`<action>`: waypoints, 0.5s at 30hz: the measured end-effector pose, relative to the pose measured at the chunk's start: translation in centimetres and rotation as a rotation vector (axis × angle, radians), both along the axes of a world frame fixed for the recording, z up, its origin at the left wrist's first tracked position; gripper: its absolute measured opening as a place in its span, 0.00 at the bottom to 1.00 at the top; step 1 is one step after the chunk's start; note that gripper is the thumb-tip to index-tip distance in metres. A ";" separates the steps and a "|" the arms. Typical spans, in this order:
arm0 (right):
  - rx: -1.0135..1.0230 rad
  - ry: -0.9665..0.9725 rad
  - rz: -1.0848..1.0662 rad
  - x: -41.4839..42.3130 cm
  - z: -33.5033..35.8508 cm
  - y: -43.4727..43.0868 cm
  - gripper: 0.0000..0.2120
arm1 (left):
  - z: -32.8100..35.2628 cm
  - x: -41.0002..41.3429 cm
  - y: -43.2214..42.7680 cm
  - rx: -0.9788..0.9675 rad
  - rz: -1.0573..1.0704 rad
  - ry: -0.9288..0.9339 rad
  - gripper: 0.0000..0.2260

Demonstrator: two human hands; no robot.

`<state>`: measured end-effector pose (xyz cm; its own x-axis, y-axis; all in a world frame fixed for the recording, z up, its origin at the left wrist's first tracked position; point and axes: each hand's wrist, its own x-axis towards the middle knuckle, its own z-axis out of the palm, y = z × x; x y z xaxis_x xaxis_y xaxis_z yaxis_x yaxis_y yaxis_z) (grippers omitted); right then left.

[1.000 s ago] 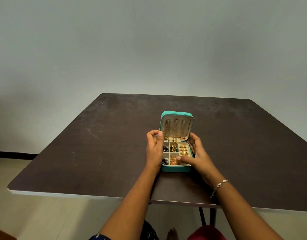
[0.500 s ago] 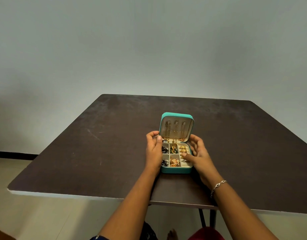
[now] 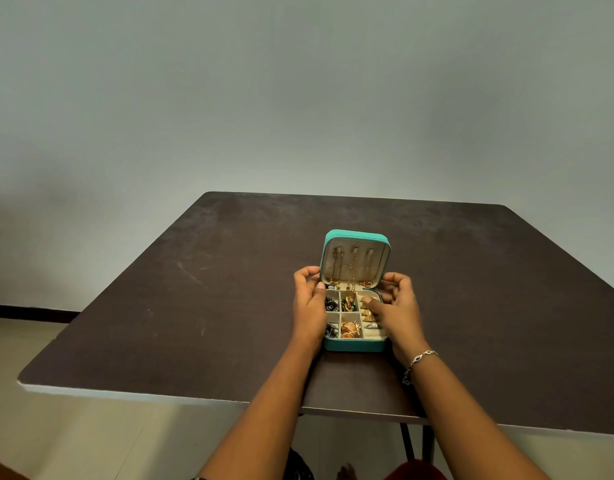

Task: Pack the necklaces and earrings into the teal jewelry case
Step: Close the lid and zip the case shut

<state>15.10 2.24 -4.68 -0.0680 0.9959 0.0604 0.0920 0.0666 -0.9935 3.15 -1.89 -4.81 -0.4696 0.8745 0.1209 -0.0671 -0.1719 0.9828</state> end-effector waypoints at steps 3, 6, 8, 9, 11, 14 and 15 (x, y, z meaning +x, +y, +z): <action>0.004 -0.003 -0.037 -0.2 0.1 0.2 0.15 | 0.0 0.0 0.0 0.006 -0.004 -0.004 0.10; -0.002 -0.040 -0.054 -0.5 0.2 0.5 0.16 | 0.0 0.1 -0.1 0.001 -0.004 -0.003 0.10; -0.007 -0.061 -0.050 -0.5 0.2 0.6 0.18 | 0.0 0.0 -0.1 -0.003 -0.008 -0.002 0.11; -0.002 -0.064 -0.045 -0.5 0.1 0.6 0.18 | 0.0 0.0 -0.1 -0.003 -0.014 -0.005 0.11; 0.003 -0.037 -0.024 -0.2 0.2 0.3 0.17 | 0.1 0.0 -0.1 0.004 -0.016 0.002 0.10; -0.002 0.070 0.065 0.4 0.8 -0.5 0.17 | 0.1 0.0 -0.2 0.027 -0.009 0.038 0.03; 0.002 0.093 0.100 0.6 1.1 -0.8 0.19 | 0.0 0.0 -0.2 0.032 -0.003 0.046 0.05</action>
<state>15.68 1.49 -3.62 -0.1605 0.9843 0.0731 -0.0082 0.0728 -0.9973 3.12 -2.05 -4.81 -0.4606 0.8712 0.1697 -0.0230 -0.2029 0.9789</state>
